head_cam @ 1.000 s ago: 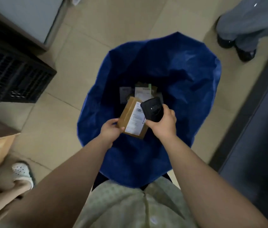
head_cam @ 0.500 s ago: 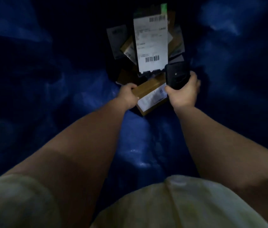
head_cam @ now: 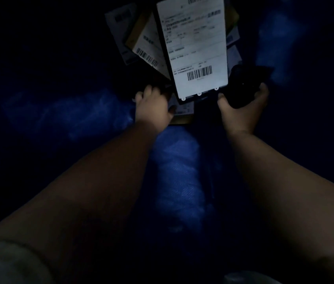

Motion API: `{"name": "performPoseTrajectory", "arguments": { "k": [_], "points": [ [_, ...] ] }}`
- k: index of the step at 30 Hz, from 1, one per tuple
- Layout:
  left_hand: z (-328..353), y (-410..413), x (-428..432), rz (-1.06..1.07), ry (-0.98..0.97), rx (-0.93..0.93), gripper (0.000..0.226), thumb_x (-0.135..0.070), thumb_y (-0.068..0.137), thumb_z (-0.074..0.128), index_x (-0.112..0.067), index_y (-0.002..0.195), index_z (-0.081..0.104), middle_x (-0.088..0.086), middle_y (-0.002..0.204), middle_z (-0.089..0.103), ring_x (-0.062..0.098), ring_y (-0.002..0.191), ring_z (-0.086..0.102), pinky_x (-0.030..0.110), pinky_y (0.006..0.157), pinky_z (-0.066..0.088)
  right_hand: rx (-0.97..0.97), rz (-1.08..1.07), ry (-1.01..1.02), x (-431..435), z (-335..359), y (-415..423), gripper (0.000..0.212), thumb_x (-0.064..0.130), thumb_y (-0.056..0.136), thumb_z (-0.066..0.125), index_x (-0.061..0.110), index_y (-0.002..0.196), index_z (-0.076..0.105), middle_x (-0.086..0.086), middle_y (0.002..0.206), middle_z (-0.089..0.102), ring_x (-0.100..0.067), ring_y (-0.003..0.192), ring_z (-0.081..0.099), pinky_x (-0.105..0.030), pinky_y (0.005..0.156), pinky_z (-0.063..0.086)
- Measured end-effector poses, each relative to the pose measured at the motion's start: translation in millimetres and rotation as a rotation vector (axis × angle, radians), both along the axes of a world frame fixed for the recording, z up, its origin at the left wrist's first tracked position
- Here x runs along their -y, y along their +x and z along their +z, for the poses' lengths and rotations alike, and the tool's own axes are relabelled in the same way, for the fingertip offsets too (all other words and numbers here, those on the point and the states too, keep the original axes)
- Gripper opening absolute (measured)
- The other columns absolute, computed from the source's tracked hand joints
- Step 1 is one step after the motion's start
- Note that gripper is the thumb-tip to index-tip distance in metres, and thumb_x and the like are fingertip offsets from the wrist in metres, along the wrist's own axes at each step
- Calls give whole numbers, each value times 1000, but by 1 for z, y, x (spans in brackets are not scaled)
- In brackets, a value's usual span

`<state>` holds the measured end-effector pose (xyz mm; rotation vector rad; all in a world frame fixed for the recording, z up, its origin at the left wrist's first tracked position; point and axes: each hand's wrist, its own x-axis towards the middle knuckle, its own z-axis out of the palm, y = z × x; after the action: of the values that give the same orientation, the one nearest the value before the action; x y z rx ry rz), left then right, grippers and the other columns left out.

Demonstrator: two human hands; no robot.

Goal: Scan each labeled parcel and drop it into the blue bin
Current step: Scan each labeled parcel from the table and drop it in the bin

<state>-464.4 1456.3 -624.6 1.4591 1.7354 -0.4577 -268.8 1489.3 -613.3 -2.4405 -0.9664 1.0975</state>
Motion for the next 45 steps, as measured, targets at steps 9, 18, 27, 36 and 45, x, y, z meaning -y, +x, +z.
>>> {"name": "performPoseTrajectory", "arguments": {
  "k": [9, 18, 27, 36, 45],
  "points": [
    [60, -1, -1, 127, 73, -18, 47, -35, 92, 58, -17, 135, 52, 10, 139, 47, 31, 130, 37, 44, 103, 26, 36, 31, -37, 2, 54, -10, 94, 23, 70, 86, 9, 147, 35, -12, 145, 36, -26, 132, 42, -7, 94, 27],
    [267, -44, -59, 314, 319, -5, 50, -30, 90, 61, -26, 139, 50, 5, 142, 45, 30, 130, 37, 44, 103, 29, -19, 275, 83, -41, 258, -53, 87, 25, 69, 86, 18, 144, 43, -5, 140, 44, -23, 130, 42, -22, 98, 34],
    [505, -74, -101, 258, 677, -7, 57, -35, 90, 63, -29, 144, 46, 3, 141, 48, 30, 129, 41, 46, 105, 32, 27, 552, 247, -88, 493, -74, 90, 34, 69, 85, 22, 147, 40, -1, 136, 44, -23, 130, 43, -27, 97, 36],
    [678, -117, -116, 192, 923, -151, 60, -41, 86, 62, -34, 143, 45, 3, 141, 47, 29, 130, 39, 43, 103, 29, 72, 818, 426, -104, 668, -100, 79, 35, 68, 85, 26, 138, 48, 6, 114, 44, -23, 120, 47, -33, 95, 41],
    [769, -138, -90, 284, 986, -255, 59, -49, 86, 60, -33, 141, 46, 3, 134, 51, 29, 127, 41, 45, 103, 30, 129, 1026, 514, -103, 765, -140, 70, 36, 69, 80, 26, 131, 50, 4, 111, 45, -23, 116, 46, -39, 90, 45]
  ]
}}
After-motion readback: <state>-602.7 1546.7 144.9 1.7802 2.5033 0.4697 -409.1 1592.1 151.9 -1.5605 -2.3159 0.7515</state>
